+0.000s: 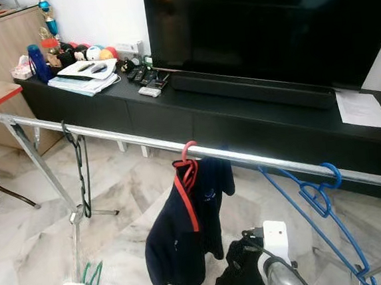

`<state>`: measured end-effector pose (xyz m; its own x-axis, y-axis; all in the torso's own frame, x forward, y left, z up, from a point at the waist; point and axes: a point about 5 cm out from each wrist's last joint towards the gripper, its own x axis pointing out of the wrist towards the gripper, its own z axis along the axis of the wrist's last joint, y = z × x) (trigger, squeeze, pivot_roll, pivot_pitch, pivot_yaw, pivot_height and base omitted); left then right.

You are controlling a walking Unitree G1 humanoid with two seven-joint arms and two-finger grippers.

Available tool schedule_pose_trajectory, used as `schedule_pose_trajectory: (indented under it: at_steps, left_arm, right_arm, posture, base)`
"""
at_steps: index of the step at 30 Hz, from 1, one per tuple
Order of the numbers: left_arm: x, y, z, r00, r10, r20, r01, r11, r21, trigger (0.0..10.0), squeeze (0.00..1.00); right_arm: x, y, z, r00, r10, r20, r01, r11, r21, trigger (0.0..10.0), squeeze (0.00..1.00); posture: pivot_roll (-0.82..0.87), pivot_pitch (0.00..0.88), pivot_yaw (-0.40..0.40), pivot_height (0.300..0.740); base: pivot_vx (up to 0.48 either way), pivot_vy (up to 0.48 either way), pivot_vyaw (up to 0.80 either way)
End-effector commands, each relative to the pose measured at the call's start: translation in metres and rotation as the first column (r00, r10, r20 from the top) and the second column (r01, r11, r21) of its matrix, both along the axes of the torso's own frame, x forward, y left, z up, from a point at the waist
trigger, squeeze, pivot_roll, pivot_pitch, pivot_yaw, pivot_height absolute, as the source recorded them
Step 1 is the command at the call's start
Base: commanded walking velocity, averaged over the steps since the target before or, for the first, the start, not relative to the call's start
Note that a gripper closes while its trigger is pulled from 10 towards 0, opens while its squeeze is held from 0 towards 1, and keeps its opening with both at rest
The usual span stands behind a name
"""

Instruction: Hang hanger

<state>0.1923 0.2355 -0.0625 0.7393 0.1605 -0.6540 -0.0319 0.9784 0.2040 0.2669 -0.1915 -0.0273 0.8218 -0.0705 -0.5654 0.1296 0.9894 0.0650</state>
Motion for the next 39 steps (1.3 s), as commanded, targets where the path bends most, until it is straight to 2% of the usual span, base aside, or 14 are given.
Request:
schedule_pose_trajectory:
  at_steps: [1, 5, 9, 17, 25, 28, 36, 39]
  left_arm:
    - [-0.012, 0.002, -0.008, 0.997, 0.041, -0.065, -0.042, 0.999, -0.015, 10.0, 0.00]
    - [-0.025, 0.003, -0.016, 0.988, 0.064, -0.142, -0.066, 0.998, -0.015, 10.0, 0.00]
    - [-0.031, 0.003, -0.018, 0.985, 0.080, -0.154, -0.084, 0.996, -0.017, 10.0, 0.00]
    - [-0.036, 0.003, -0.020, 0.981, 0.097, -0.171, -0.101, 0.995, -0.017, 10.0, 0.00]
    - [-0.051, 0.009, -0.026, 0.966, 0.127, -0.227, -0.136, 0.990, -0.022, 10.0, 0.00]
    - [-0.059, 0.011, -0.028, 0.960, 0.111, -0.255, -0.121, 0.992, -0.024, 10.0, 0.00]
    - [-0.068, 0.016, -0.030, 0.949, 0.131, -0.288, -0.143, 0.989, -0.021, 10.0, 0.00]
    - [-0.070, 0.013, -0.032, 0.946, 0.127, -0.299, -0.140, 0.990, -0.024, 10.0, 0.00]
  right_arm:
    - [-0.002, -0.013, 0.001, 0.997, -0.074, 0.005, 0.074, 0.997, 0.005, 10.0, 0.00]
    - [-0.011, -0.016, -0.005, 0.996, -0.091, -0.009, 0.091, 0.996, 0.001, 10.0, 0.00]
    - [-0.018, -0.020, -0.010, 0.995, -0.096, -0.021, 0.096, 0.995, -0.003, 10.0, 0.00]
    - [-0.019, -0.025, -0.009, 0.995, -0.096, -0.022, 0.096, 0.995, -0.009, 10.0, 0.00]
    - [-0.015, -0.031, -0.004, 0.993, -0.114, -0.007, 0.114, 0.993, -0.014, 10.0, 0.00]
    - [-0.013, -0.035, -0.002, 0.991, -0.130, 0.008, 0.130, 0.991, -0.015, 10.0, 0.00]
    - [-0.018, -0.041, -0.004, 0.989, -0.150, 0.000, 0.150, 0.988, -0.019, 10.0, 0.00]
    - [-0.022, -0.040, -0.007, 0.988, -0.157, -0.009, 0.157, 0.988, -0.016, 10.0, 0.00]
  posture:
    - [0.00, 0.000, -0.002, 0.740]
    - [-0.01, 0.000, 0.011, 0.740]
    - [-0.01, 0.000, 0.000, 0.740]
    - [0.01, 0.000, -0.014, 0.740]
    - [0.00, 0.000, -0.018, 0.740]
    - [-0.02, 0.000, -0.011, 0.740]
    - [-0.03, 0.000, -0.012, 0.740]
    - [-0.04, 0.000, -0.001, 0.740]
  base:
    - [0.000, 0.000, 0.00]
    - [0.000, 0.000, 0.00]
    - [0.000, 0.168, 0.00]
    - [0.000, 0.390, 0.00]
    - [0.000, 0.391, 0.00]
    - [0.000, 0.390, 0.00]
    - [0.000, 0.389, 0.00]
    - [0.000, 0.387, 0.00]
